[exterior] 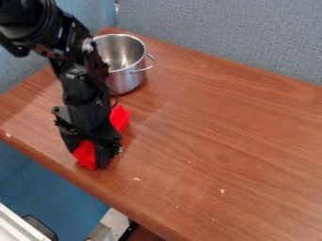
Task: Put the red object in the metal pot
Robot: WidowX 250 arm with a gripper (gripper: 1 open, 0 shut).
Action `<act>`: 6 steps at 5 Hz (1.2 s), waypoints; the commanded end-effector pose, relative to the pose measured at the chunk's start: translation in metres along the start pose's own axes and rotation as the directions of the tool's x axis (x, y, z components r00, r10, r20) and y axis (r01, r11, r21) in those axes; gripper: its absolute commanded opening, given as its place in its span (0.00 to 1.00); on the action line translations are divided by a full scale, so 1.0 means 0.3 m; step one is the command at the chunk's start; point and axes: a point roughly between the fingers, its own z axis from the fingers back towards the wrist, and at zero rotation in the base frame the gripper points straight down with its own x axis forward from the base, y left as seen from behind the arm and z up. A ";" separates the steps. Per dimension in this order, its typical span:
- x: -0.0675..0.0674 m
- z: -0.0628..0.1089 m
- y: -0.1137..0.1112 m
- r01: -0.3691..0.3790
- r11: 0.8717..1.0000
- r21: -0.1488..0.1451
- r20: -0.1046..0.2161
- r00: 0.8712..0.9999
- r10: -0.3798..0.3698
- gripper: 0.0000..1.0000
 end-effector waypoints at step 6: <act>0.015 -0.008 0.124 -0.109 0.994 0.018 -0.012 0.994 0.109 0.00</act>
